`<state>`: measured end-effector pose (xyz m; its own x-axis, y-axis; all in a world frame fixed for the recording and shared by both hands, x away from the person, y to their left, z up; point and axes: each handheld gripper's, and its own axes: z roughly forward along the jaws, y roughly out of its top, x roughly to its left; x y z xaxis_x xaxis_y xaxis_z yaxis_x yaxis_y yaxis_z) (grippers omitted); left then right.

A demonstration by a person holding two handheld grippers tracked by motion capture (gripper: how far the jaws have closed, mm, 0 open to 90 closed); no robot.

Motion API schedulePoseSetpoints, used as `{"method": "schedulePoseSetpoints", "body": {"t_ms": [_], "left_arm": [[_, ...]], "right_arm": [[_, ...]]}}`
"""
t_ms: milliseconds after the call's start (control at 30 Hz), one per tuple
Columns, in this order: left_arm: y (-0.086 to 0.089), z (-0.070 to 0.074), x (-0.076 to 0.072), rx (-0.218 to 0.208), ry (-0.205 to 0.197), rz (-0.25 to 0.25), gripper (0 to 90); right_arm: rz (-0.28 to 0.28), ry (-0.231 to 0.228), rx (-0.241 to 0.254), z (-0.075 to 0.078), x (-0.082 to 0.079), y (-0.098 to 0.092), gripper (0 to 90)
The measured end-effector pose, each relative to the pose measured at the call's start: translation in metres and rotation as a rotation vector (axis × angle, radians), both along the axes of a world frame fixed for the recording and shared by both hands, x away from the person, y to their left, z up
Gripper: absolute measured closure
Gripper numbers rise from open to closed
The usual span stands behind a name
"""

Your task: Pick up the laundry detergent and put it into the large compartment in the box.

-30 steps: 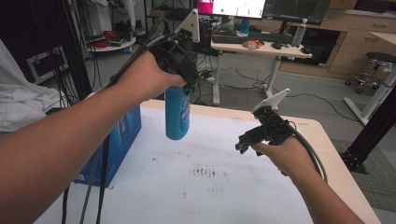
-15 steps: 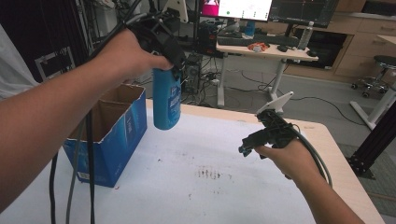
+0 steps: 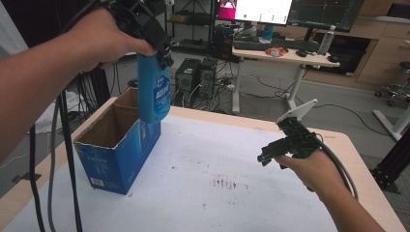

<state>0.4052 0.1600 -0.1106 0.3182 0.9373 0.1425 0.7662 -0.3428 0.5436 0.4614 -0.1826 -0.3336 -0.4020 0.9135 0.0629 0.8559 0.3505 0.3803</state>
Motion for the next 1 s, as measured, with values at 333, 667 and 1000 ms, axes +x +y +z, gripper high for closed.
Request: {"method": "schedulePoseSetpoints", "body": {"t_ms": [333, 667, 1000], "left_arm": [[0.031, 0.000, -0.010, 0.005, 0.019, 0.007, 37.2], [0.061, -0.010, -0.017, 0.029, 0.044, -0.031, 37.2], [0.083, -0.024, -0.016, 0.003, 0.059, -0.042, 37.3]], "right_arm": [[0.016, 0.005, 0.003, 0.000, -0.002, 0.006, 5.0], [0.016, -0.003, 0.006, 0.002, -0.004, 0.006, 5.1], [0.024, -0.006, 0.006, 0.002, -0.005, 0.008, 5.0]]}}
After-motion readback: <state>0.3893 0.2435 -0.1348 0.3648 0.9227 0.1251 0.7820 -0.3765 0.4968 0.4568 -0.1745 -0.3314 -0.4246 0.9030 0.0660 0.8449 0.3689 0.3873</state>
